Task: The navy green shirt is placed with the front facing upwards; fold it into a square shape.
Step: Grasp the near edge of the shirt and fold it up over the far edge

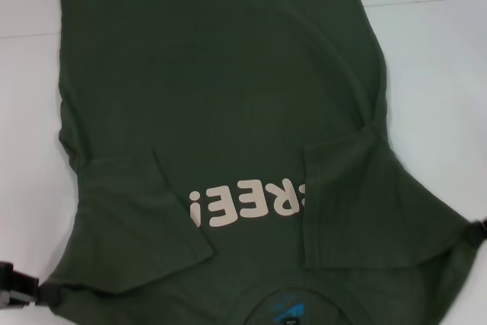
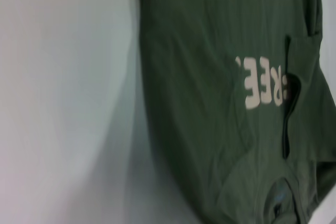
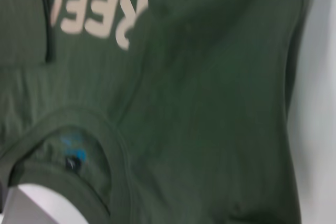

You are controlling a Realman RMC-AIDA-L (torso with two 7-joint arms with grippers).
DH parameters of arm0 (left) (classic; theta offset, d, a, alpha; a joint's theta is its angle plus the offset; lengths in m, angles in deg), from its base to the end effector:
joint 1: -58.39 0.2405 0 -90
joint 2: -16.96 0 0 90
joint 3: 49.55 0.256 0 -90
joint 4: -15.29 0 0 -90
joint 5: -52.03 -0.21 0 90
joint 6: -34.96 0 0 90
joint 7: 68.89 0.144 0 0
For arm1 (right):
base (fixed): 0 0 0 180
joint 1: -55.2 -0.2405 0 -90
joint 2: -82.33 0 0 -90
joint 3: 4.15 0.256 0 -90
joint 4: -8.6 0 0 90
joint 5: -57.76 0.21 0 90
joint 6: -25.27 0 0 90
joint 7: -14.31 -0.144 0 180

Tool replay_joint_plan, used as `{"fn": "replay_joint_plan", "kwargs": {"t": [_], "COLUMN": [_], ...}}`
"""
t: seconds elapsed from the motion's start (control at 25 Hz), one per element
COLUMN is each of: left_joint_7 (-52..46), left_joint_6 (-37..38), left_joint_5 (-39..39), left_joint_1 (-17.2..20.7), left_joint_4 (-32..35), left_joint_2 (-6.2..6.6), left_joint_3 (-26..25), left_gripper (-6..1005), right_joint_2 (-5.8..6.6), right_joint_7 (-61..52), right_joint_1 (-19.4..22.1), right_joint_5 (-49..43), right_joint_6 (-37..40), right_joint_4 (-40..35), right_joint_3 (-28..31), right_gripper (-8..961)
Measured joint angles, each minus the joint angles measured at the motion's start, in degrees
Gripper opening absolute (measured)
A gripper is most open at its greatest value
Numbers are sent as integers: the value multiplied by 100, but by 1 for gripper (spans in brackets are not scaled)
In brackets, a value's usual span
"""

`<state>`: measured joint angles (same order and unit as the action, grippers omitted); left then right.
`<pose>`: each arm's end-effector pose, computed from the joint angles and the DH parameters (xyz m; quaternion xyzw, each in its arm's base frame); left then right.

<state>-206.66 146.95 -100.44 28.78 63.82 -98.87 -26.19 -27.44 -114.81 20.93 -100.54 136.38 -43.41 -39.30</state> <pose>-0.3192 0.2642 0.0551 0.7189 0.6934 0.0421 0.0255 0.3159 0.2977 0.0976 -0.8097 0.5747 -0.1137 0.0335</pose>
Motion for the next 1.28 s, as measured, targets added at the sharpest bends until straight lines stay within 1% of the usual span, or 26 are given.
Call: {"fn": "replay_joint_plan", "kwargs": {"t": [0.08,0.24,0.52,0.8,0.92,1.08,1.28], "left_joint_7": [-15,-30,-57,-287,-388,-460,-462], "left_joint_6": [-51,-214,-533,-878,-1075,-1380,-1624], "left_joint_5": [0,4,27,90,90,119,370], "left_joint_1": [-89,-280,-532,-741,-829,-935,-1028], "left_joint_4": [-40,-197,-403,-422,-432,-532,-698], "left_joint_2": [24,58,95,172,173,142,143], "left_joint_3": [0,0,-42,-58,-36,-49,-50], "left_gripper": [5,5,5,5,5,5,4], "right_joint_2": [-3,-52,-73,-67,-40,-19,-16], "right_joint_7": [1,8,-52,-113,-163,-180,-182], "right_joint_1": [-132,-380,-622,-707,-720,-716,-665], "right_joint_5": [5,8,11,12,79,308,577], "right_joint_6": [-21,-96,-199,-314,-423,-528,-649], "right_joint_4": [-2,34,54,23,0,-6,-9], "right_joint_3": [90,130,109,174,262,435,668], "right_gripper": [35,35,36,35,35,35,35]}}
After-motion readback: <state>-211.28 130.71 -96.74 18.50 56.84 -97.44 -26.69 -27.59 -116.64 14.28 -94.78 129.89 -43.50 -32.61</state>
